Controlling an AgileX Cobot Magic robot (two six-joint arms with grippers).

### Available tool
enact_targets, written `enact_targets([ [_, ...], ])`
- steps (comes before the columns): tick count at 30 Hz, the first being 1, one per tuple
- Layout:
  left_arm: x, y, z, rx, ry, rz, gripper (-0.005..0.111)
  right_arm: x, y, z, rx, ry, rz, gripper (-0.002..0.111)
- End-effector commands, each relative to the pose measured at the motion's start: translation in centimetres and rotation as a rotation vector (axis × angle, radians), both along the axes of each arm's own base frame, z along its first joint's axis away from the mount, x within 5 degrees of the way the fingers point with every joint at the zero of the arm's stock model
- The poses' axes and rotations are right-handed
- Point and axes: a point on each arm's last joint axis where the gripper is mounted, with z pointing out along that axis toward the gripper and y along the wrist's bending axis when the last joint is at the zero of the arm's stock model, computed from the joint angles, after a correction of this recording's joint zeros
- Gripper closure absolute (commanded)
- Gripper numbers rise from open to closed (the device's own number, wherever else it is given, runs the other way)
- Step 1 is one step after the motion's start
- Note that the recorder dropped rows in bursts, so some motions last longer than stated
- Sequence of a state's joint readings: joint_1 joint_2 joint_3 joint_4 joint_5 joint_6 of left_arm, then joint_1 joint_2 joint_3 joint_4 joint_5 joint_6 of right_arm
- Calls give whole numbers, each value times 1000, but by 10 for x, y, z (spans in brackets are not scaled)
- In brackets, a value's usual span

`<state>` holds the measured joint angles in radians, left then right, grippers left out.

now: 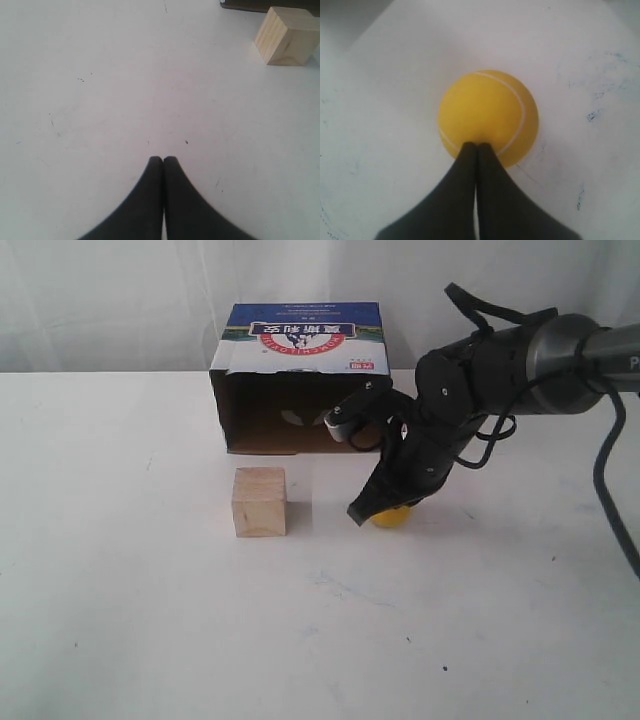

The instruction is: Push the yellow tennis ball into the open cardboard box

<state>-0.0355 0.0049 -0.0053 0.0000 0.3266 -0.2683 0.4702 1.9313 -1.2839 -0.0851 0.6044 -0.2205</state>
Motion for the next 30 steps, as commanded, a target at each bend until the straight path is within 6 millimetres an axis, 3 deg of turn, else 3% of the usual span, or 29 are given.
enact_targets([
  [1, -2, 0, -4, 5, 33, -10, 107, 5, 4, -4, -2, -3, 10, 108],
  [11, -2, 0, -4, 5, 33, -10, 107, 17, 11, 30, 34, -78, 11, 108],
  [18, -2, 0, -4, 5, 33, -10, 107, 5, 6, 49, 12, -43, 8, 108],
  [24, -2, 0, -4, 5, 33, -10, 107, -7, 5, 37, -16, 34, 12, 108],
  [30, -2, 0, -4, 5, 33, -10, 107, -6, 13, 3, 19, 24, 32, 108],
])
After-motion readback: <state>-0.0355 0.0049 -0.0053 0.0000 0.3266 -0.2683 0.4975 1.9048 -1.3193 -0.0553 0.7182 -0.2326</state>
